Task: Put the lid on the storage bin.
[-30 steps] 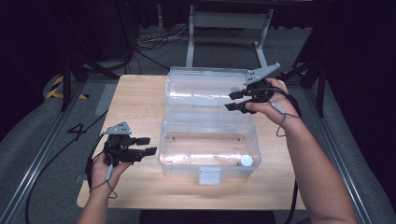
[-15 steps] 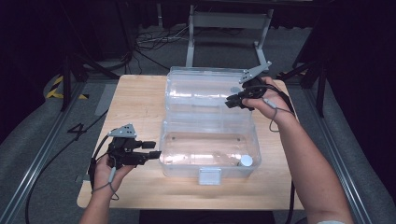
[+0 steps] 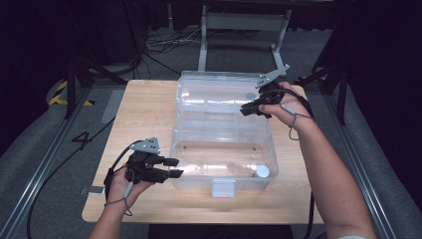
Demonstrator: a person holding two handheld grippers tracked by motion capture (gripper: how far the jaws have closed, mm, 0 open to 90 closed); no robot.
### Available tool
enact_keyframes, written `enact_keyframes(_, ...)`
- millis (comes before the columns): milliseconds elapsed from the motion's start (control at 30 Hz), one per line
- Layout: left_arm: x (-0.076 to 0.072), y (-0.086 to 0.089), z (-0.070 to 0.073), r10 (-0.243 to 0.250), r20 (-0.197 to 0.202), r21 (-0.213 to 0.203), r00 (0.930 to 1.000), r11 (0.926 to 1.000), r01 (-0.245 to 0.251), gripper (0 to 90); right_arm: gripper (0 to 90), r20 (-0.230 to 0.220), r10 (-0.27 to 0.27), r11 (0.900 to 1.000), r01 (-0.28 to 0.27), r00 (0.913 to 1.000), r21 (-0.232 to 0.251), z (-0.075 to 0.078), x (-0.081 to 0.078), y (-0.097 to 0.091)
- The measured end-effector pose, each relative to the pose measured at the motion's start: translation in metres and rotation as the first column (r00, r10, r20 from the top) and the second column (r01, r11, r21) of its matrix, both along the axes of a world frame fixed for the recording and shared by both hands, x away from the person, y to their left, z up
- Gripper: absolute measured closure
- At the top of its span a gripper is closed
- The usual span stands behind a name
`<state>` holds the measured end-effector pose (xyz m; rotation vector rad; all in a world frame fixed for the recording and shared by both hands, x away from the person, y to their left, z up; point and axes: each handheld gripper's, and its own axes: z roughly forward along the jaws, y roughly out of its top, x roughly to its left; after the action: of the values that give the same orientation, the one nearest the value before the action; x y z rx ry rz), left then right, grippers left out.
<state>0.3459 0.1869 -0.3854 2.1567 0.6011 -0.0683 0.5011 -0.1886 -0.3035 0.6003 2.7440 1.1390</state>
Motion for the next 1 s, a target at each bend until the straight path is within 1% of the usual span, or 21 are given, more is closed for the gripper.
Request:
enact_keyframes(167,0.0,-0.009,-0.005,-0.031,-0.009,0.031,0.9995,0.999,0.031,56.4,78.7,0.0,0.002,1.0,-0.002,1.0,0.004,0.0,-0.001,0.0)
enact_keyframes(300,0.0,-0.015,-0.008,-0.044,-0.018,0.058,0.9988,0.9973,0.045,57.6,78.7,0.007,-0.001,1.0,0.001,1.0,0.002,0.0,-0.002,0.001)
enact_keyframes(467,0.0,-0.019,-0.011,-0.063,-0.028,0.073,0.9976,0.9952,0.065,58.1,78.3,0.008,-0.005,1.0,0.005,1.0,0.001,0.0,-0.004,0.001)
enact_keyframes(667,0.0,-0.024,-0.015,-0.081,-0.044,0.095,0.9957,0.9918,0.085,61.2,78.2,0.015,-0.017,0.9998,0.017,0.9997,0.003,-0.001,-0.007,0.001)
enact_keyframes(700,0.0,-0.025,-0.015,-0.09,-0.053,0.097,0.9945,0.9907,0.095,61.4,78.2,0.016,-0.018,0.9998,0.018,0.9997,0.002,-0.001,-0.007,0.001)
enact_keyframes(767,0.0,-0.027,-0.016,-0.094,-0.06,0.108,0.9938,0.9891,0.1,61.3,78.1,0.017,-0.017,0.9999,0.017,0.9997,0.002,-0.001,-0.007,0.001)
enact_keyframes(867,0.0,-0.029,-0.017,-0.093,-0.065,0.114,0.9936,0.9885,0.1,62.8,78.0,0.016,-0.02,0.9998,0.02,0.9997,0.003,-0.001,-0.008,0.001)
enact_keyframes(967,0.0,-0.031,-0.017,-0.083,-0.06,0.129,0.9947,0.9875,0.09,66.5,77.9,0.022,-0.021,0.9998,0.021,0.9995,0.003,-0.001,-0.009,0.002)
enact_keyframes(1000,0.0,-0.032,-0.017,-0.083,-0.061,0.126,0.9947,0.9879,0.09,66.8,77.9,0.021,-0.021,0.9998,0.021,0.9996,0.003,-0.001,-0.01,0.002)
